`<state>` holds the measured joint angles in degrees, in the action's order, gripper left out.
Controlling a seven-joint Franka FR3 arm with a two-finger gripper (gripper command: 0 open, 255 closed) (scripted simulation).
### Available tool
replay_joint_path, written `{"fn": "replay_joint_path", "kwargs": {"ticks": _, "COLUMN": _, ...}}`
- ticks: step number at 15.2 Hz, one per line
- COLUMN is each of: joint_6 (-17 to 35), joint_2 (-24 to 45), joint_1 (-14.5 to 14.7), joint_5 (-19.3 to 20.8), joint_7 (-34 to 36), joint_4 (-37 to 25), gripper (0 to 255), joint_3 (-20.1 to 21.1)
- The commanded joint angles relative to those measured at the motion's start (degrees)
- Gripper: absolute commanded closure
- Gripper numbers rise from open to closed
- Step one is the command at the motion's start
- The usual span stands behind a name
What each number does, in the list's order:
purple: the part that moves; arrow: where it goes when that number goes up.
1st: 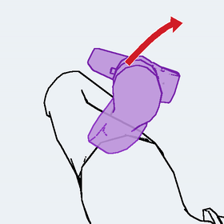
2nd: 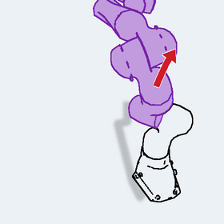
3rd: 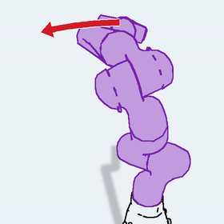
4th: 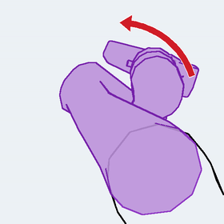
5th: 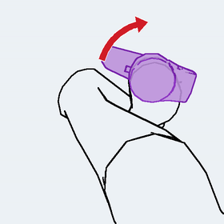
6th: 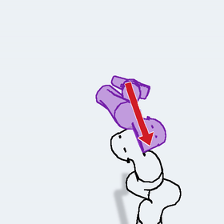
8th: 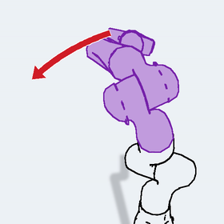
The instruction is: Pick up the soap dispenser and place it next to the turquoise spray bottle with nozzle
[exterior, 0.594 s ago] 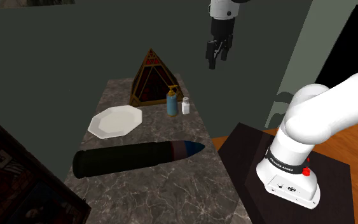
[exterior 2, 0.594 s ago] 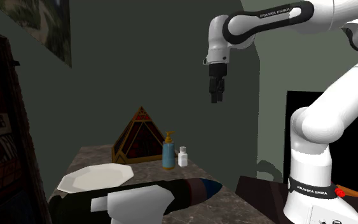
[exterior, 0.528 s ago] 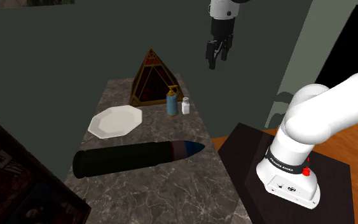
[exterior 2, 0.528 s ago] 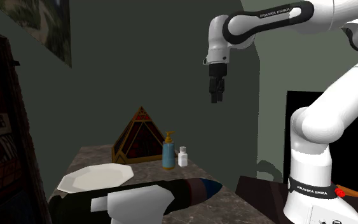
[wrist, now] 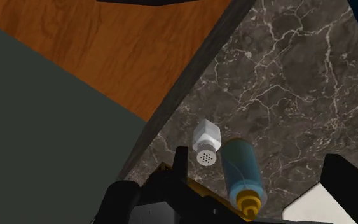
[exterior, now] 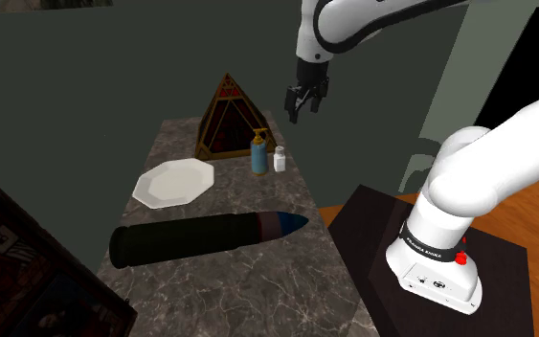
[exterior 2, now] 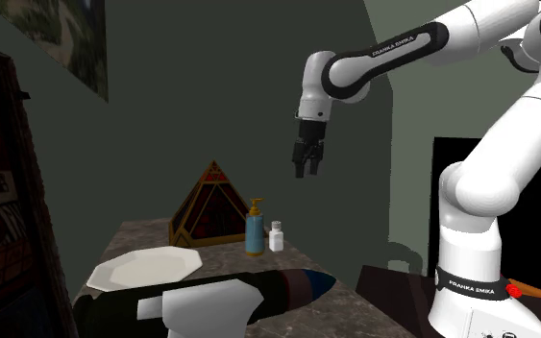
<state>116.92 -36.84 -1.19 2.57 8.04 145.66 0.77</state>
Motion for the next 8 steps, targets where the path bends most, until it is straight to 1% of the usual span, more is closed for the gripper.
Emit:
{"fn": "replay_joint_path", "kwargs": {"ticks": 1, "joint_6": 6.6, "joint_2": 3.0, "joint_1": -0.1, "joint_5": -0.7, "joint_7": 2.2, "joint_4": 1.6, "gripper": 0, "joint_3": 0.6}}
{"fn": "replay_joint_path", "kwargs": {"ticks": 5, "joint_6": 18.2, "joint_2": 10.2, "joint_1": -0.5, "joint_5": -1.6, "joint_7": 6.4, "joint_4": 2.5, "gripper": 0, "joint_3": 1.7}}
{"fn": "replay_joint_path", "kwargs": {"ticks": 8, "joint_6": 26.6, "joint_2": 16.4, "joint_1": -1.0, "joint_5": -2.0, "joint_7": 9.6, "joint_4": 1.9, "gripper": 0, "joint_3": 2.6}}
